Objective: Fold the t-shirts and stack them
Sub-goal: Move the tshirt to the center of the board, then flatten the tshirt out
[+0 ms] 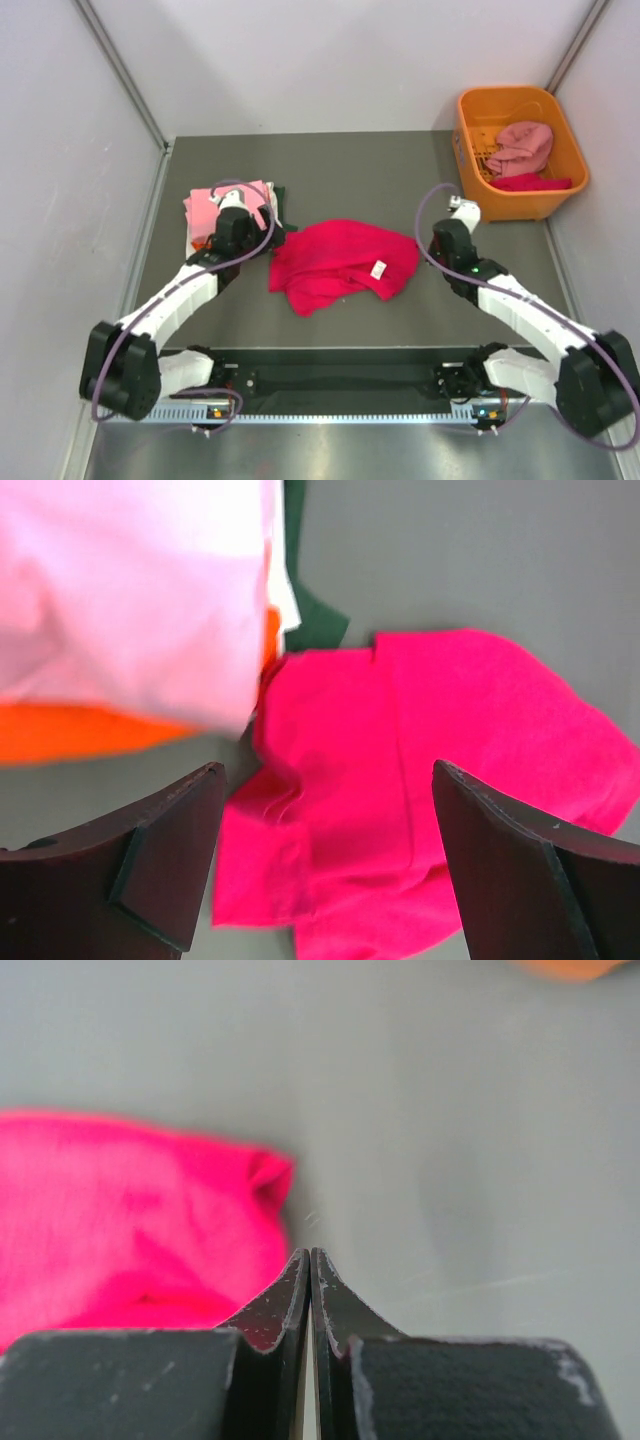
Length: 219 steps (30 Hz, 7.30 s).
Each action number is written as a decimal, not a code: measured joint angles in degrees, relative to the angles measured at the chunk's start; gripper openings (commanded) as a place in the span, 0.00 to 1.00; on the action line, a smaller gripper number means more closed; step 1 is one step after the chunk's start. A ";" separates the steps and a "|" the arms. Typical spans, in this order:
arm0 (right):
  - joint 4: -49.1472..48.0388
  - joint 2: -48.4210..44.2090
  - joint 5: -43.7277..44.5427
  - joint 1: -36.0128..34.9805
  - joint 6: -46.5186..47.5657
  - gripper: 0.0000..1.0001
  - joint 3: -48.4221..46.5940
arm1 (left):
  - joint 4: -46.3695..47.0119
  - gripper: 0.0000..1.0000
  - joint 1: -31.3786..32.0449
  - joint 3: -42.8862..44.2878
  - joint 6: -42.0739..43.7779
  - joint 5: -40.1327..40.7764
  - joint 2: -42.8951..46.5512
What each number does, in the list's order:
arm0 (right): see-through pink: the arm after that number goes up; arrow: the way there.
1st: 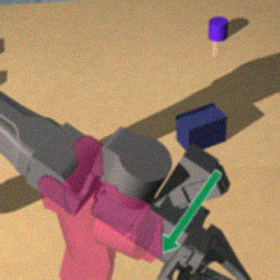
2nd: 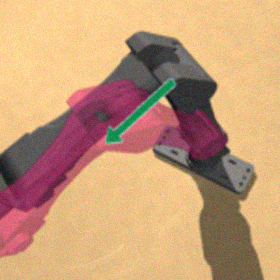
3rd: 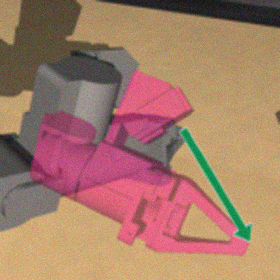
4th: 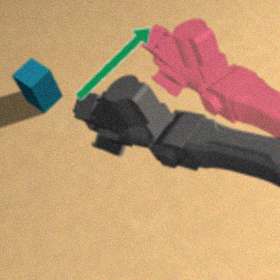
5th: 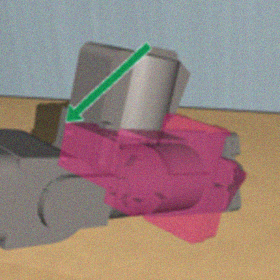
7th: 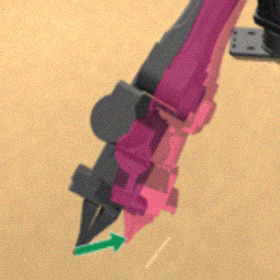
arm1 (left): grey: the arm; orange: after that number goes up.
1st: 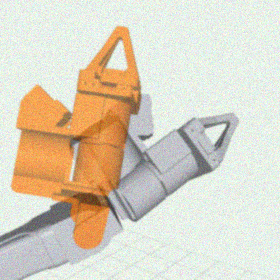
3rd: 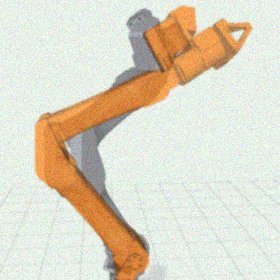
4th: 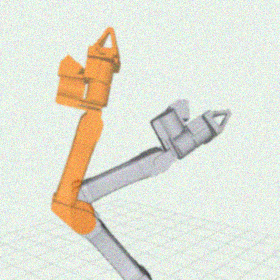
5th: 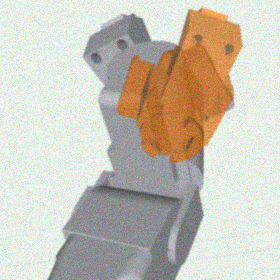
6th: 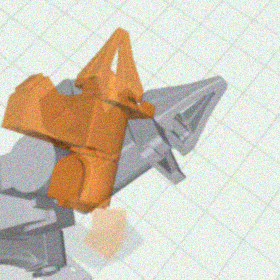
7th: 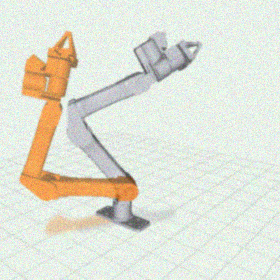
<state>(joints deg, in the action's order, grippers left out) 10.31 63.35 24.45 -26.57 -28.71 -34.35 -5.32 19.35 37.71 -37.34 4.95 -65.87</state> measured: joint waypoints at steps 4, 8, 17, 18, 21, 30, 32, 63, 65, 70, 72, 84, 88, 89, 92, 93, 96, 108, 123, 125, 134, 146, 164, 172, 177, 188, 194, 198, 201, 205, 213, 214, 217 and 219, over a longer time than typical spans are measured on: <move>-0.17 -5.86 1.81 2.51 0.07 0.01 2.14 | -0.48 0.88 0.70 7.26 1.25 0.85 -8.46; -1.07 -5.42 -2.40 2.47 1.09 0.71 2.86 | -1.70 0.86 0.70 14.71 2.05 1.33 -17.11; -3.63 12.79 -13.73 -3.08 1.86 0.82 -1.44 | -3.74 0.85 0.72 23.10 2.99 2.08 -28.68; -3.72 15.28 -14.08 -3.37 1.66 0.77 -2.19 | -3.91 0.86 0.72 23.23 3.02 2.16 -28.63; -4.39 19.43 -14.10 -3.61 1.55 0.41 -3.28 | -4.11 0.86 0.72 23.58 3.26 2.29 -28.37; -3.06 13.55 -12.15 0.09 -0.46 0.00 -1.29 | -4.98 0.85 1.14 24.50 4.55 1.73 -27.30; -1.79 8.72 -9.66 1.75 -0.87 0.00 -0.33 | -5.03 0.84 1.53 24.83 4.59 1.73 -27.61; -8.79 -11.45 -0.92 7.23 0.61 0.00 12.94 | -2.38 0.74 -6.88 40.11 3.10 -5.25 -50.56; -8.98 -11.04 -0.96 7.23 0.61 0.00 12.94 | -0.57 0.74 -9.88 37.40 2.49 -7.52 -49.03; -9.03 -9.86 -1.14 7.23 0.61 0.00 12.94 | 0.98 0.76 -18.25 31.87 2.78 -9.01 -45.11; -9.05 -9.70 -1.18 7.23 0.61 0.00 12.94 | 0.61 0.76 -20.50 31.67 2.97 -8.07 -44.85; -9.07 -10.73 -1.42 7.23 0.61 0.00 12.94 | 0.81 0.78 -23.71 30.21 1.86 -8.07 -43.60; -9.07 -10.84 -1.49 7.23 0.61 0.00 12.94 | 1.55 0.78 -25.70 27.74 0.98 -9.11 -41.79; -9.07 -10.84 -1.53 7.23 0.61 0.00 12.94 | 1.92 0.78 -25.86 27.02 0.83 -9.60 -41.29; -9.07 -10.84 -1.62 7.23 0.61 0.00 12.94 | 1.84 0.79 -24.98 25.20 0.52 -10.05 -39.17; -9.07 -10.84 -1.64 7.23 0.63 0.00 12.94 | 1.42 0.79 -24.30 24.96 0.44 -10.05 -38.47; -9.07 -10.82 -1.79 7.23 0.74 0.00 12.94 | -0.55 0.79 -20.48 24.74 0.44 -9.90 -35.80; -7.17 -10.69 -4.55 7.23 2.03 0.73 12.11 | -3.10 0.76 2.01 20.46 3.65 -9.40 -23.34; 7.32 -7.52 -5.01 2.60 1.62 0.75 3.78 | -9.97 0.71 4.42 9.73 5.77 -10.88 -20.57; 7.93 -7.52 -5.01 2.60 1.49 0.75 3.78 | -9.90 0.71 4.42 9.70 5.81 -11.80 -20.81; 9.07 -7.76 -4.83 2.60 1.46 0.75 3.78 | -6.75 0.61 5.33 7.76 5.05 -17.07 -23.61; 9.07 -4.44 -2.58 2.60 0.44 0.85 3.17 | -1.86 0.02 5.55 5.33 3.48 -23.58 -25.00; 7.69 -0.70 -3.87 2.60 -0.39 0.74 3.15 | -13.86 0.00 -5.73 12.96 2.97 -27.87 0.52; 7.69 -2.40 -6.97 2.60 1.20 0.86 3.15 | -16.79 0.00 -7.37 14.21 2.93 -30.21 0.33; 7.72 -6.32 -10.54 2.60 2.34 0.87 3.15 | -18.34 0.00 -10.36 18.91 3.89 -29.81 -2.36; 6.78 -7.80 -19.91 2.60 3.23 0.70 3.65 | -18.38 0.00 -14.71 20.72 4.52 -30.88 -5.03; 4.74 -0.87 -21.35 2.58 2.73 0.72 4.39 | -18.47 0.00 -14.73 22.43 4.61 -31.12 -5.57; 2.60 2.71 -21.35 2.58 1.81 0.59 4.92 | -18.84 0.00 -15.02 23.50 4.94 -31.17 -6.58; 1.88 3.30 -21.46 2.58 1.31 0.27 5.51 | -19.34 0.00 -15.23 24.68 5.18 -31.21 -7.67; 1.99 2.45 -21.11 2.56 0.61 0.04 5.16 | -19.58 0.00 -15.28 26.45 5.11 -31.47 -8.79; 10.05 3.10 -17.14 2.58 3.21 0.00 -12.66 | -19.56 0.00 -18.80 38.21 1.40 -36.94 -17.14; 10.88 3.63 -16.81 2.58 3.63 0.00 -16.11 | -19.54 0.00 -19.69 40.68 1.01 -37.55 -18.75; 12.52 3.80 -15.82 2.58 4.76 0.00 -24.72 | -20.57 0.00 -21.49 47.32 -0.13 -38.12 -21.27; 13.51 2.99 -15.06 2.58 5.46 0.00 -28.55 | -21.20 0.00 -21.77 50.34 -0.98 -38.64 -20.57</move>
<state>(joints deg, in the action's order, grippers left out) 23.81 66.35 9.39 -23.99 -23.24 -62.89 -26.52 -2.42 88.05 -38.33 -33.69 -86.43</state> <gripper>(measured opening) 0.027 0.061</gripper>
